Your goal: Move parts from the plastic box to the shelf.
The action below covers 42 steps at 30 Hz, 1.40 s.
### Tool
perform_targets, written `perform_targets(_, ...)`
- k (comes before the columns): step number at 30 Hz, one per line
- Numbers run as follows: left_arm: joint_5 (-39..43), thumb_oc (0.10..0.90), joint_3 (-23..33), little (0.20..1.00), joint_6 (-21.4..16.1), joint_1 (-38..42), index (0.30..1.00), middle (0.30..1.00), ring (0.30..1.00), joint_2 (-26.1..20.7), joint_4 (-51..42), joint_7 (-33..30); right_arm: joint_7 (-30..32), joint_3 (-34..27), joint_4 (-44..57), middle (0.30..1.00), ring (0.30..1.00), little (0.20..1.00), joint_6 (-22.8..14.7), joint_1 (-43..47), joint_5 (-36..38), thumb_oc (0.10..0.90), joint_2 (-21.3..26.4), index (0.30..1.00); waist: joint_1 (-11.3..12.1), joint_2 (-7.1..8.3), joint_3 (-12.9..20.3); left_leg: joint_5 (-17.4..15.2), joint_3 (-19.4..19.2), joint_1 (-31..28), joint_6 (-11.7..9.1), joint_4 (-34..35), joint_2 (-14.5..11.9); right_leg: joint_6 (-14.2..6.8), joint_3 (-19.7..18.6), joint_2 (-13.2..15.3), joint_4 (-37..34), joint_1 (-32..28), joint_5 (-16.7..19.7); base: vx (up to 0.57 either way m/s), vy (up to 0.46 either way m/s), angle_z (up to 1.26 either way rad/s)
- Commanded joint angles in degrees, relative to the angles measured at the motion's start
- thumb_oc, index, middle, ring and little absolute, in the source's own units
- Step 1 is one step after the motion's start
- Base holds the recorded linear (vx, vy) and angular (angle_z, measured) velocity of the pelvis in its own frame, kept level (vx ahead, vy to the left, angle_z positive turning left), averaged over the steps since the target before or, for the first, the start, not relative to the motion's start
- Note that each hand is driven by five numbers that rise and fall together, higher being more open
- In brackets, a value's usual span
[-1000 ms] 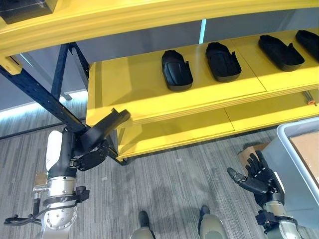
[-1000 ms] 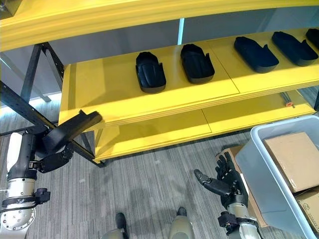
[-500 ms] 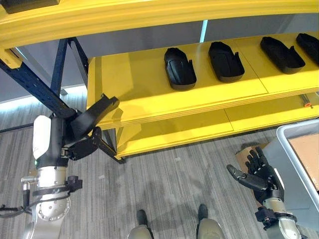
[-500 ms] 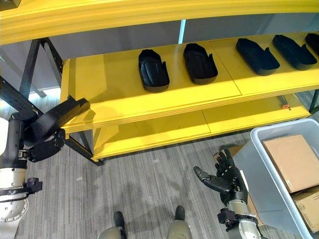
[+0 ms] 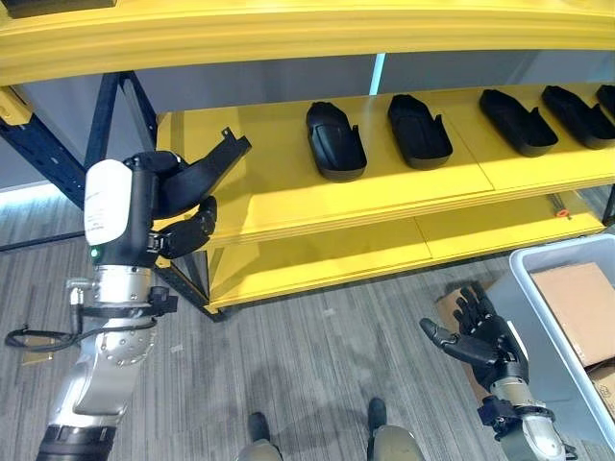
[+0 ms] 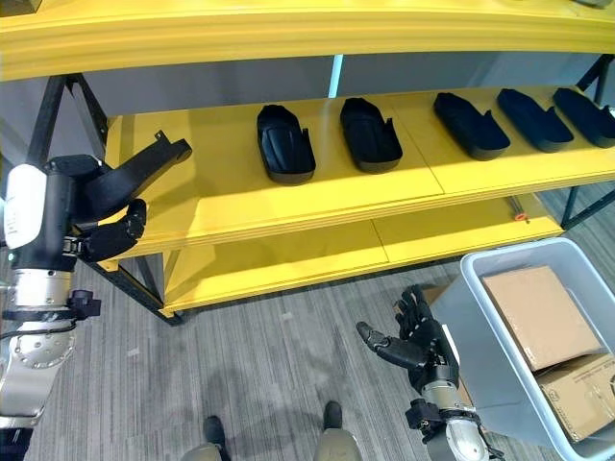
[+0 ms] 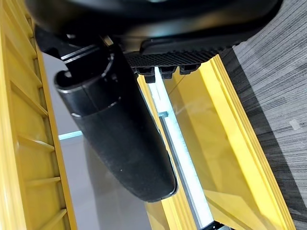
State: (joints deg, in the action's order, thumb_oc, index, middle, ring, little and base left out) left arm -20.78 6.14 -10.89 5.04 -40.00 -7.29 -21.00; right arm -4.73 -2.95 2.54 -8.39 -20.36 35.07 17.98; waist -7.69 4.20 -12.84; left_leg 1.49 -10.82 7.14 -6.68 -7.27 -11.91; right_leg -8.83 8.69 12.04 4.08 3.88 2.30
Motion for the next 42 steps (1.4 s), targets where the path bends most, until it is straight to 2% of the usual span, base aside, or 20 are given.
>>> perform_targets(1,-0.72,0.4,0.08,0.3,-1.86,11.36,0.3,0.3,0.3,-4.76,1.34,-6.87,-0.9,-1.65,6.34,1.0,1.0,1.0,-4.77,1.13,2.07,0.9,2.58,1.0,-2.17,0.93,4.09,-4.65,-0.92,1.51,1.31,-4.98,-1.99,-0.7,-1.64,1.77,0.0,-4.77,-4.92,0.01,-0.016,-0.04)
perform_targets(13,-6.97,0.4,-9.39,0.3,3.34,24.75,0.3,0.3,0.3,-8.76,16.65,-8.8,-1.4,-1.29,5.73,1.0,1.0,1.0,-4.23,0.25,2.59,0.9,3.77,1.0,-3.79,1.07,4.39,-4.27,-0.74,2.45,0.73,-5.64,-2.99,-0.73,-2.04,0.77,0.9,-3.8,-5.38,0.0,-0.01,-0.02)
perform_targets(19,-10.67,0.4,-11.74,0.3,6.41,28.38,0.3,0.3,0.3,-12.35,22.64,-8.5,-1.65,-1.69,5.81,1.0,1.0,1.0,-3.71,-0.13,2.76,0.9,4.55,1.0,-4.03,0.92,3.72,-4.21,-0.29,3.6,0.66,-6.52,-3.36,-0.67,-1.98,0.36,1.75,-2.81,-5.63,0.0,-0.003,-0.01)
perform_targets(29,-16.19,0.4,-17.35,0.3,8.74,33.81,0.3,0.3,0.3,-17.97,28.7,-6.15,-2.04,-1.57,5.6,1.0,1.0,1.0,-3.43,0.01,3.11,0.9,4.98,1.0,-4.09,0.74,2.1,-4.36,0.79,6.38,0.59,-8.77,-4.03,-0.48,-1.89,-0.3,3.85,-0.45,-6.33,-0.03,-0.009,0.0)
perform_targets(33,-18.84,0.4,-22.65,0.3,9.09,37.73,0.3,0.3,0.3,-18.09,32.76,-4.78,-2.5,-1.07,5.75,1.0,1.0,1.0,-3.53,0.12,3.47,0.9,5.91,1.0,-4.47,0.55,0.69,-4.7,1.78,8.32,0.56,-10.28,-4.12,-0.19,-1.81,-0.59,5.8,1.15,-7.3,-0.06,-0.007,0.08)
perform_targets(38,-18.64,0.4,-32.12,0.3,9.2,47.11,0.3,0.3,0.3,-17.04,41.21,-3.95,-2.69,0.1,5.68,1.0,1.0,1.0,-3.99,1.87,4.14,0.9,6.86,1.0,-5.24,0.43,-0.37,-5.1,2.48,11.25,1.14,-12.6,-4.15,-0.21,-2.35,-0.66,8.16,4.41,-7.17,-0.06,0.013,0.02)
perform_targets(42,-18.07,0.4,-35.63,0.3,9.61,51.05,0.3,0.3,0.3,-16.05,44.21,-3.36,-2.95,0.88,5.55,1.0,1.0,1.0,-4.17,2.83,4.18,0.9,6.9,1.0,-5.45,0.37,-0.66,-5.33,2.85,12.86,1.36,-13.69,-4.05,-0.34,-2.36,-0.68,9.0,5.75,-7.25,-0.03,0.014,-0.04)
